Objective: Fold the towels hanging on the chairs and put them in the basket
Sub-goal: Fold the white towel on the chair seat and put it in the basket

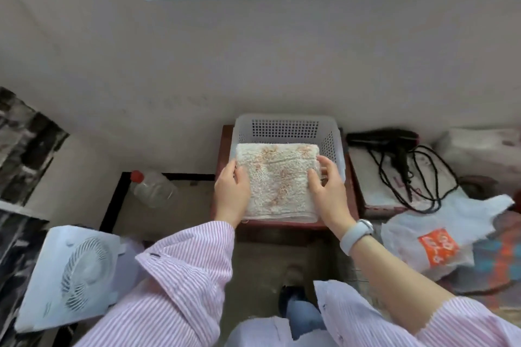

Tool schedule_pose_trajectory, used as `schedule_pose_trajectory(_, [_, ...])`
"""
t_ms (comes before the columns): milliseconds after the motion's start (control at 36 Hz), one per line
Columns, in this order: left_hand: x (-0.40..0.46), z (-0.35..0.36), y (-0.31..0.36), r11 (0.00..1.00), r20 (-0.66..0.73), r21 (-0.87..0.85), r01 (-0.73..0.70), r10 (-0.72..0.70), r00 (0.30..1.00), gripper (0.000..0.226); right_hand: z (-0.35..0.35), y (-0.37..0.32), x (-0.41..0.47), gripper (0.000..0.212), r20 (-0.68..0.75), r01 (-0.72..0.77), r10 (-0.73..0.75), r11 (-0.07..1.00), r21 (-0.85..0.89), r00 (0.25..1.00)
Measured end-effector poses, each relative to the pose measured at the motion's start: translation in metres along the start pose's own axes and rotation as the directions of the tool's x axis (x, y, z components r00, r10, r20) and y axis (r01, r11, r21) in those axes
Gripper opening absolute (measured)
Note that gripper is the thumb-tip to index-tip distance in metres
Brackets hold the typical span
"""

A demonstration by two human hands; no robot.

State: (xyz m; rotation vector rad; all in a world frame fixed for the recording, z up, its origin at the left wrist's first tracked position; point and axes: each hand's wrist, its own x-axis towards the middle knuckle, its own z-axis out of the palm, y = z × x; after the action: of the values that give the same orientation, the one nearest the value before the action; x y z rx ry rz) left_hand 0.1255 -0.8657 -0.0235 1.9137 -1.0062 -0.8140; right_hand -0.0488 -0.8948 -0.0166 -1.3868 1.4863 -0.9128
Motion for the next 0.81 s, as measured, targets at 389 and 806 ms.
schedule_pose_trajectory(389, [0.154, 0.079, -0.021, 0.987, 0.031, 0.051, 0.151, -0.152, 0.988, 0.040, 0.047, 0.058, 0.161, 0.043, 0.074, -0.120, 0.125, 0.991, -0.067, 0.989])
schedule_pose_trajectory(806, [0.168, 0.119, -0.064, 0.774, 0.227, 0.579, -0.254, 0.146, 0.963, 0.057, 0.084, 0.120, 0.197, 0.054, 0.083, -0.205, 0.247, 0.918, -0.340, 0.966])
